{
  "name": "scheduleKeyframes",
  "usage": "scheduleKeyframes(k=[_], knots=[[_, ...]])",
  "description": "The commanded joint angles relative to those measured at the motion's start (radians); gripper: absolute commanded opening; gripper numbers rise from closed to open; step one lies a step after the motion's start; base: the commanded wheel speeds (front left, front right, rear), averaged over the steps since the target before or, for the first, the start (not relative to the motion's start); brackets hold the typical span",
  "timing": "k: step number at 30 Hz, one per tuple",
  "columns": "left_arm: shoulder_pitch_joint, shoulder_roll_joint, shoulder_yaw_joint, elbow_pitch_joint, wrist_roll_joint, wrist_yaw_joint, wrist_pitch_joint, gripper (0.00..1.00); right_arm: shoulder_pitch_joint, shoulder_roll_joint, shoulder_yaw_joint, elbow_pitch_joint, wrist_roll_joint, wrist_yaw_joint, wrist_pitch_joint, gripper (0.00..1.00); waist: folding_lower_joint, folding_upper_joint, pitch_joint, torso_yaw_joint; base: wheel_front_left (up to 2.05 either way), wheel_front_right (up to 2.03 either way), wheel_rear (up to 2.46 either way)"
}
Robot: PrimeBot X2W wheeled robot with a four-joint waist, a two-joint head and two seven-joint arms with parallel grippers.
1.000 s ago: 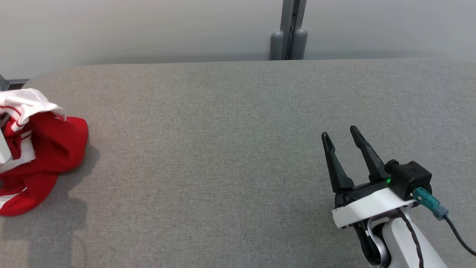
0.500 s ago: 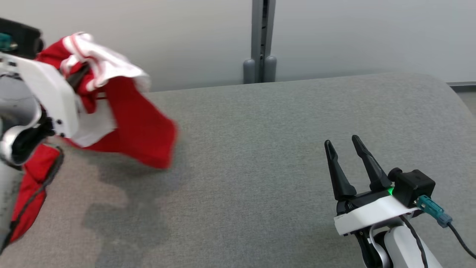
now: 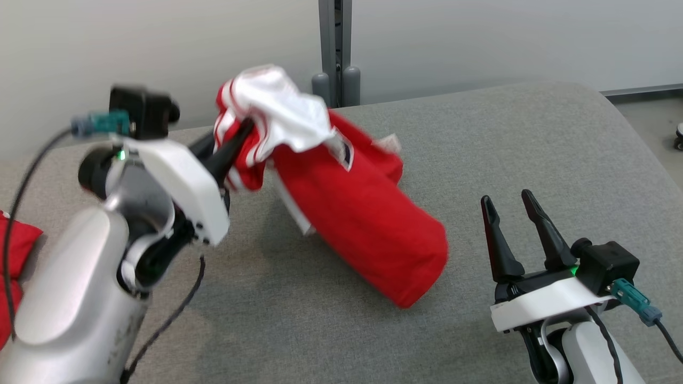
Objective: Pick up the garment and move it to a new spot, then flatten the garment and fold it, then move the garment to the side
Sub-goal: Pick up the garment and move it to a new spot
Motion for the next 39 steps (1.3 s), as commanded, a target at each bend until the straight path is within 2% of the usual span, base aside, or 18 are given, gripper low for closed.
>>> scheduleKeyframes(k=[1, 7, 14, 15, 16, 17, 23, 30, 33, 39], knots=[[0.055, 0.002, 0.009, 0.044, -0.003, 0.006, -0.038, 0.0, -0.006, -0.005, -0.006, -0.003, -0.008, 0.002, -0.005, 1.0, 0.0, -0.0001, 0.01, -0.006, 0.0, 0.0, 0.0], [0.173, -0.012, 0.002, 0.289, 0.01, -0.016, -0.173, 0.0, -0.023, -0.005, -0.01, -0.002, -0.017, 0.002, -0.005, 1.0, 0.0, -0.0001, 0.028, -0.013, 0.0, 0.0, 0.0], [0.176, -0.038, -0.023, 0.516, 0.034, -0.04, -0.288, 0.0, -0.025, -0.005, -0.015, 0.003, -0.028, 0.002, -0.005, 1.0, 0.0, -0.0001, 0.036, 0.0, 0.0, 0.0, 0.0], [0.171, -0.046, -0.029, 0.545, 0.033, -0.045, -0.303, 0.22, -0.026, -0.005, -0.015, 0.003, -0.03, 0.002, -0.005, 1.0, 0.0, -0.0001, 0.036, 0.003, 0.0, 0.0, 0.0], [0.163, -0.053, -0.033, 0.57, 0.031, -0.049, -0.319, 0.54, -0.026, -0.005, -0.016, 0.004, -0.03, 0.002, -0.005, 1.0, 0.0, -0.0001, 0.036, 0.007, 0.0, 0.0, 0.0], [0.156, -0.056, -0.037, 0.591, 0.033, -0.052, -0.333, 1.0, -0.027, -0.005, -0.017, 0.005, -0.029, 0.002, -0.005, 1.0, 0.0, -0.0001, 0.036, 0.01, 0.0, 0.0, 0.0], [0.117, -0.069, -0.067, 0.657, 0.047, -0.065, -0.428, 1.0, -0.021, -0.005, -0.012, 0.013, -0.034, 0.002, -0.005, 1.0, 0.0, -0.0001, 0.021, 0.03, 0.0, 0.0, 0.0], [0.12, -0.041, -0.063, 0.605, 0.07, -0.068, -0.586, 1.0, -0.007, -0.005, -0.011, 0.02, -0.037, 0.002, -0.005, 1.0, 0.0, -0.0001, -0.008, 0.041, 0.0, 0.0, 0.0], [0.155, -0.02, -0.046, 0.554, 0.078, -0.037, -0.63, 1.0, -0.001, -0.005, -0.013, 0.017, -0.037, 0.002, -0.005, 1.0, 0.0, -0.0001, -0.017, 0.045, 0.0, 0.0, 0.0], [0.264, 0.011, 0.031, 0.363, 0.088, 0.064, -0.674, 1.0, 0.015, -0.012, -0.022, 0.007, -0.032, 0.002, -0.005, 1.0, 0.0, -0.0001, -0.028, 0.054, 0.0, 0.0, 0.0]])
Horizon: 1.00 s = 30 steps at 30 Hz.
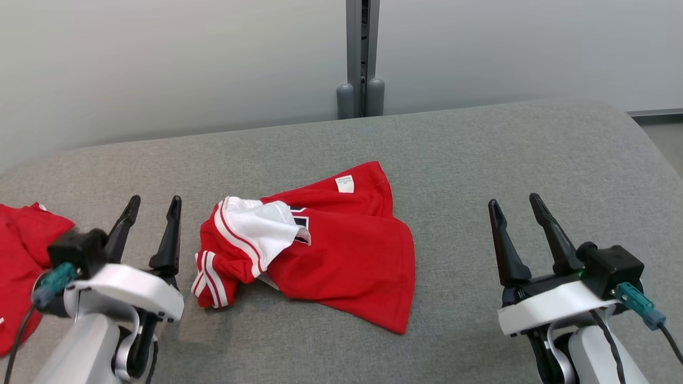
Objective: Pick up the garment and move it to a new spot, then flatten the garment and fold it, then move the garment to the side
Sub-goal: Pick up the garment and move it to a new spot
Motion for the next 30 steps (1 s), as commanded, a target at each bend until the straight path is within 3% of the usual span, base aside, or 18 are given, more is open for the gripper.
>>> scheduleKeyframes(k=[1, 8, 12, 30], knots=[[0.043, -0.004, 0.019, -0.043, 0.009, 0.022, -0.006, 1.0, 0.016, -0.007, -0.006, -0.006, -0.001, 0.002, -0.005, 1.0, 0.0, 0.0, -0.006, 0.006, 0.0, 0.0, 0.0], [0.245, -0.063, 0.121, -0.307, 0.123, 0.099, -0.009, 1.0, 0.075, -0.006, -0.029, -0.031, -0.004, 0.002, -0.005, 1.0, 0.0, 0.0, -0.017, 0.024, 0.0, 0.0, 0.0], [0.332, -0.109, 0.176, -0.382, 0.186, 0.112, -0.007, 1.0, 0.093, -0.004, -0.036, -0.036, 0.001, 0.002, -0.005, 1.0, 0.0, 0.0, -0.015, 0.025, 0.0, 0.0, 0.0], [0.384, -0.218, 0.276, -0.389, 0.305, 0.029, -0.008, 1.0, 0.094, -0.002, -0.027, -0.008, 0.016, 0.002, -0.005, 1.0, 0.0, 0.0, -0.004, 0.033, 0.0, 0.0, 0.0]])
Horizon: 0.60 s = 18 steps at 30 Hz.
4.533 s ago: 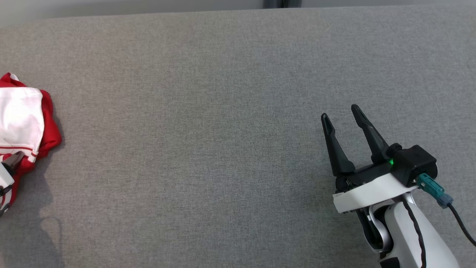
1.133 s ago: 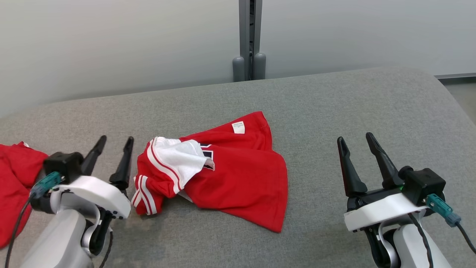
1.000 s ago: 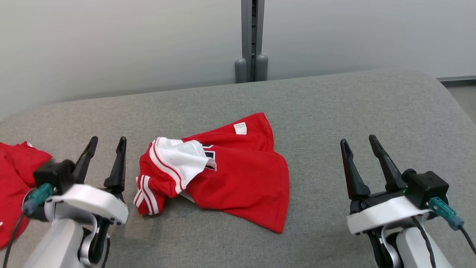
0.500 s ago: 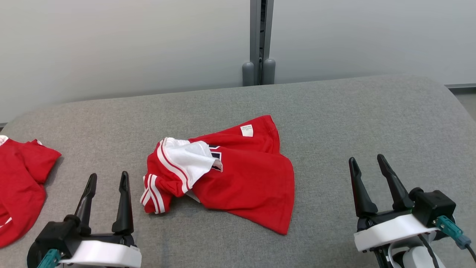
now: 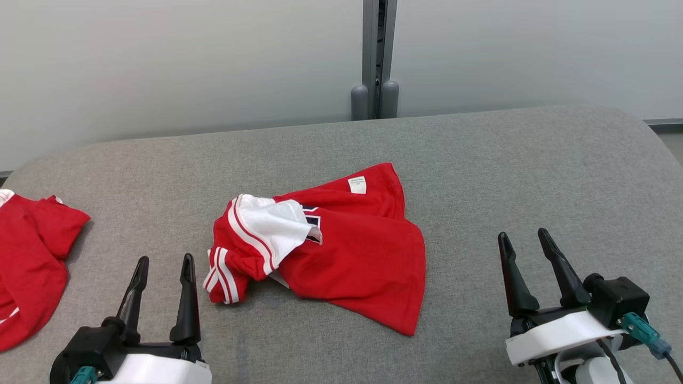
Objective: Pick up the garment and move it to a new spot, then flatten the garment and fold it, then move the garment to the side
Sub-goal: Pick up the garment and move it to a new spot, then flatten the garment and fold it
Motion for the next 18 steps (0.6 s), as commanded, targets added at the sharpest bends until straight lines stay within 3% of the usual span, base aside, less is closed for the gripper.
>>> scheduleKeyframes(k=[1, 12, 18], knots=[[-0.011, -0.004, 0.009, 0.007, 0.009, -0.008, -0.001, 1.0, -0.006, -0.004, 0.002, 0.003, 0.001, 0.002, -0.005, 1.0, 0.0, 0.0, -0.003, 0.001, 0.0, 0.0, 0.0], [-0.003, -0.029, 0.025, 0.027, 0.031, -0.04, -0.002, 1.0, -0.008, -0.014, 0.029, 0.047, 0.019, 0.002, -0.005, 1.0, 0.0, 0.0, -0.011, 0.021, 0.0, 0.0, 0.0], [-0.003, -0.036, 0.032, 0.035, 0.037, -0.048, -0.002, 1.0, -0.04, -0.026, 0.071, 0.141, 0.039, 0.002, 0.024, 1.0, 0.0, 0.0, -0.009, 0.047, 0.0, 0.0, 0.0]])
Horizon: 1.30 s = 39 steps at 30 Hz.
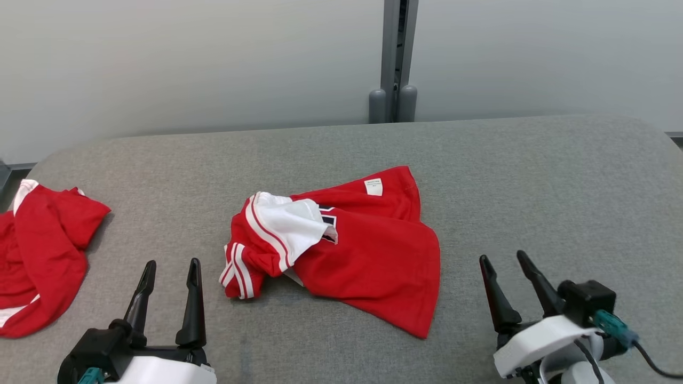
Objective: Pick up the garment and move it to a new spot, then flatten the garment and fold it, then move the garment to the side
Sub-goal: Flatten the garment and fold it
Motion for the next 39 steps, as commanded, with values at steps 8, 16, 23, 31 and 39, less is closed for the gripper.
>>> scheduleKeyframes(k=[8, 16, 23, 31, 39], knots=[[-0.024, -0.007, -0.001, 0.027, 0.001, -0.014, -0.002, 1.0, -0.059, -0.012, 0.085, 0.187, 0.108, 0.002, 0.289, 1.0, 0.0, 0.0, 0.011, 0.072, 0.0, 0.0, 0.0], [-0.042, -0.011, -0.001, 0.045, 0.0, -0.025, -0.002, 1.0, -0.06, -0.008, 0.113, 0.213, 0.184, 0.002, 0.372, 1.0, 0.0, 0.0, 0.027, 0.125, 0.0, 0.0, 0.0], [-0.053, -0.015, 0.0, 0.06, 0.003, -0.033, -0.002, 1.0, -0.062, 0.002, 0.14, 0.231, 0.246, 0.002, 0.42, 0.47, 0.0, 0.0, 0.034, 0.157, 0.0, 0.0, 0.0], [-0.059, -0.018, 0.009, 0.07, 0.006, -0.036, -0.002, 1.0, -0.086, -0.001, 0.129, 0.193, 0.298, 0.002, 0.382, 0.0, 0.0, 0.0, 0.033, 0.163, 0.0, 0.0, 0.0], [-0.066, -0.022, 0.007, 0.072, 0.011, -0.044, -0.002, 1.0, -0.107, -0.103, 0.087, 0.026, 0.458, 0.002, 0.455, 0.0, 0.0, 0.0, 0.035, 0.13, 0.0, 0.0, 0.0]])
